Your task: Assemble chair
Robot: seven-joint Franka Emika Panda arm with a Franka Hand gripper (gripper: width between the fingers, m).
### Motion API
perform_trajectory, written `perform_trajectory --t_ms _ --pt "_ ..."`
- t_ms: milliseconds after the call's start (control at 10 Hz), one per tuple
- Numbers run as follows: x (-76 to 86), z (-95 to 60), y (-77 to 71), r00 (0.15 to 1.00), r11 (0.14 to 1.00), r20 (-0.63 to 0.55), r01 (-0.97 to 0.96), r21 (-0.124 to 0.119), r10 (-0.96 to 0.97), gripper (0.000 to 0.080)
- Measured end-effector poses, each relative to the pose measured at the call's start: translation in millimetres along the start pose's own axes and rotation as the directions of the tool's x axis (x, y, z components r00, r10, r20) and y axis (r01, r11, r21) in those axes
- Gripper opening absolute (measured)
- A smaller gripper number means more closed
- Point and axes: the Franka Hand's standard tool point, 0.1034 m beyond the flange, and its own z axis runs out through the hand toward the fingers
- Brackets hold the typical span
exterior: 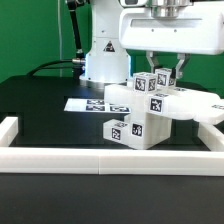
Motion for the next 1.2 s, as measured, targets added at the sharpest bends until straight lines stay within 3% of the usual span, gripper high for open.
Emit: perform_trajectory --t_ms 400,500,600,700,800,1200 --pt "-1.0 -0.1 -1.1 0.983 0.983 0.004 -0.184 0.004 0.184 0.0288" --pt "-1.0 0.1 -1.0 0.984 0.984 0.004 -0.181 0.004 0.181 0.0374" --pt "-1.2 0.3 -0.9 0.990 0.990 0.003 -0.142 0.002 0.142 0.0512" --pt "-2.6 0.6 -1.6 0.996 0.996 0.003 -0.094 0.001 0.094 0.0512" --pt "-4.9 0.8 -3.0 0.997 0.997 0.003 -0.081 0.001 0.081 0.0610" --pt "-5.4 0.8 -3.3 0.985 0.985 0.004 0.171 0.003 -0.171 0.0648"
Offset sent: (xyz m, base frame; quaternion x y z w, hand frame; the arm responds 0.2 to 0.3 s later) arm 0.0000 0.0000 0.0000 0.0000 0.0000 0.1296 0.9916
